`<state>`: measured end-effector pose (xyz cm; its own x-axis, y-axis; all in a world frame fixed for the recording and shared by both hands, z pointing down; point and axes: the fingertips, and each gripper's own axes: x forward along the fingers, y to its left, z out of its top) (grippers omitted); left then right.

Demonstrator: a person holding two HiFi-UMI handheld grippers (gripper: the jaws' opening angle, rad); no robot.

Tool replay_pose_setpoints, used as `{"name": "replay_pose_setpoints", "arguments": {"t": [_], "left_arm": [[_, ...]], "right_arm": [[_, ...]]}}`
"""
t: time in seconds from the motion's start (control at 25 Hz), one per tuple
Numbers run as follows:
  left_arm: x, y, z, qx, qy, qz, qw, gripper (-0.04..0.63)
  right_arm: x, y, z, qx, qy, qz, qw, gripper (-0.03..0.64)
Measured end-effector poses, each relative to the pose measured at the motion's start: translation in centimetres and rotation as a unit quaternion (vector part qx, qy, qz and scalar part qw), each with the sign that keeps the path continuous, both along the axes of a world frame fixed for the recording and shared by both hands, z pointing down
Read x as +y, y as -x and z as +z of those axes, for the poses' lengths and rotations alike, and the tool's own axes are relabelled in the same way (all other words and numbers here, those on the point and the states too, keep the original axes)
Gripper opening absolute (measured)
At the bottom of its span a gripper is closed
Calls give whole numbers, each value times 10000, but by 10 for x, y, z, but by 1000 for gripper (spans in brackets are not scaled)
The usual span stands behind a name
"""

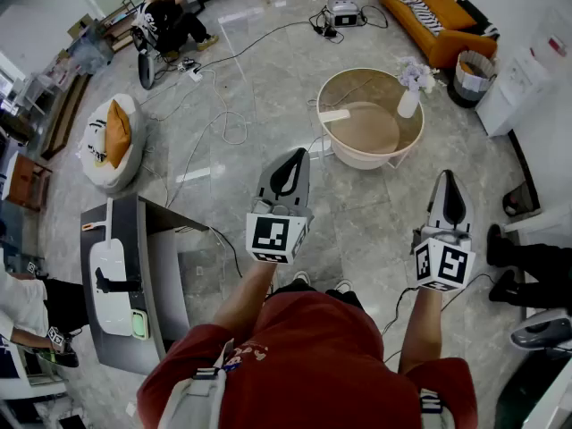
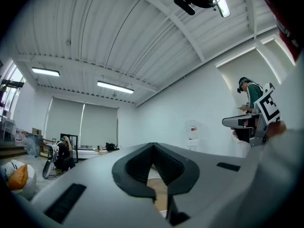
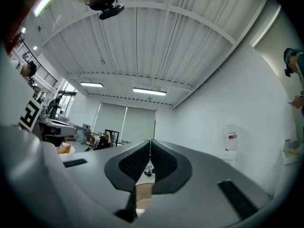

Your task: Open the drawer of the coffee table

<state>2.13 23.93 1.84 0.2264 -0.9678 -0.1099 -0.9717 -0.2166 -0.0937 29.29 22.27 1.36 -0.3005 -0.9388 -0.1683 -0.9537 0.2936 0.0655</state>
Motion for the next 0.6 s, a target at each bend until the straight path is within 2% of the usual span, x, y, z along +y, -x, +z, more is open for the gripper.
{"name": "replay_pose_setpoints", "arguments": {"t": [0.6], "left_arm": [[11,51,2,-7,19,159,9999,12]], "right_arm": [[16,61,1,-61,82,69,9999,25]]}}
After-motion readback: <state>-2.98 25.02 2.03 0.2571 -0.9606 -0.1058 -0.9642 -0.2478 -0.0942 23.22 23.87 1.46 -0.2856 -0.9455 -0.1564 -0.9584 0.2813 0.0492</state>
